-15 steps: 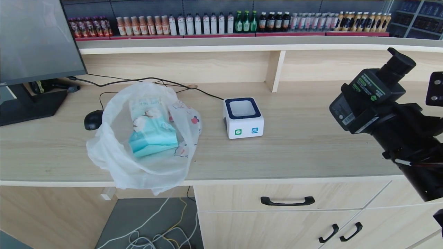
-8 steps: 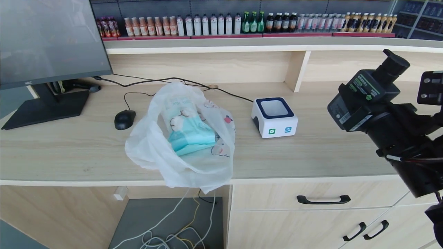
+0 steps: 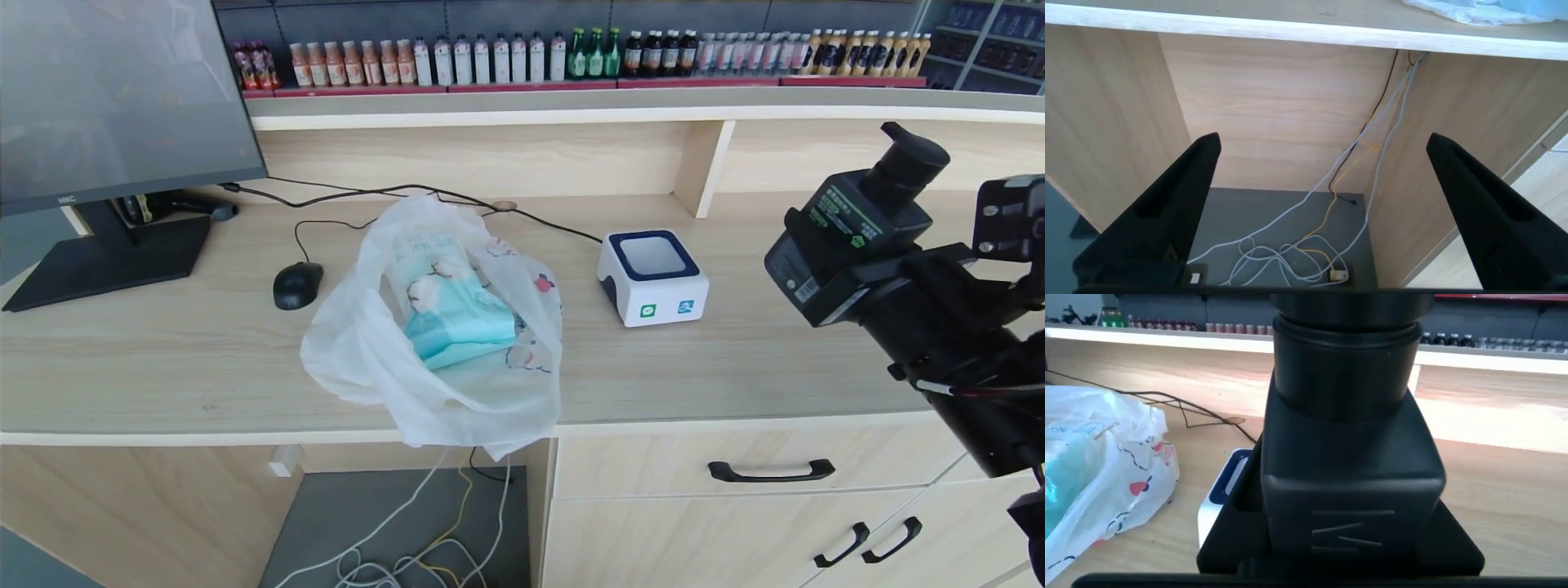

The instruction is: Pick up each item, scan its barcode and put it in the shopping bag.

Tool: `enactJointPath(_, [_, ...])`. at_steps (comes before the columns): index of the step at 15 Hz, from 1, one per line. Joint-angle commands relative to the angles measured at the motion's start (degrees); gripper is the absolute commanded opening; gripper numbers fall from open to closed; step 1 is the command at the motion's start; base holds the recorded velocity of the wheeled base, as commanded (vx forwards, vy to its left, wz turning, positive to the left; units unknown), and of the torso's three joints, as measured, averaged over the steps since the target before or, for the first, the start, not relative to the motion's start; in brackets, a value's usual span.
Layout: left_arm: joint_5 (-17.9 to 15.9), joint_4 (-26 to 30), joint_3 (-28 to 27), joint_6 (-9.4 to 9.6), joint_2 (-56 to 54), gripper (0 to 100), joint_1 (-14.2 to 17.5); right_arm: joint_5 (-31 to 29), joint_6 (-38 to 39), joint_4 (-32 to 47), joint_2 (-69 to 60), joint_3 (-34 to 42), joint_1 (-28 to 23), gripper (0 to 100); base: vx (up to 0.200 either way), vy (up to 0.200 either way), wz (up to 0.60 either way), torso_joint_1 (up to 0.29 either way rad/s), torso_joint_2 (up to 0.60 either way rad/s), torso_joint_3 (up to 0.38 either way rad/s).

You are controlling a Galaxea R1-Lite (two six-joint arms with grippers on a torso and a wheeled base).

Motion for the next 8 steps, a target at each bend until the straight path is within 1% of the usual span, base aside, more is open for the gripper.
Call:
enactJointPath(1, [0.0,0.0,0.0,-0.02,0.0,100,0.0,2.1,-2.7,0.1,0.3,-1.0,0.0,0,0.000,0.000,0.00,0.000,0.00,0.000])
enactJointPath(2, [0.0,0.0,0.0,-0.02,0.0,100,-0.1,5.0,-4.7,0.5,1.9,-3.0,-0.2,0,0.000,0.000,0.00,0.000,0.00,0.000])
enactJointPath(4, [0.0,0.0,0.0,-0.02,0.0,100,0.0,6.0,-7.5,0.5,5.7,-8.6,-1.4,0,0.000,0.000,0.00,0.000,0.00,0.000])
enactJointPath(5, [0.0,0.0,0.0,-0.02,0.0,100,0.0,7.5,-10.2,0.5,9.1,-13.2,-3.0,0,0.000,0.000,0.00,0.000,0.00,0.000])
enactJointPath(7, [0.0,0.0,0.0,-0.02,0.0,100,0.0,11.0,-15.9,0.4,13.4,-17.1,-3.6,0,0.000,0.000,0.00,0.000,0.00,0.000])
enactJointPath(8, [0.0,0.0,0.0,-0.02,0.0,100,-0.1,12.1,-18.2,0.3,14.7,-17.7,-3.6,0,0.000,0.000,0.00,0.000,0.00,0.000])
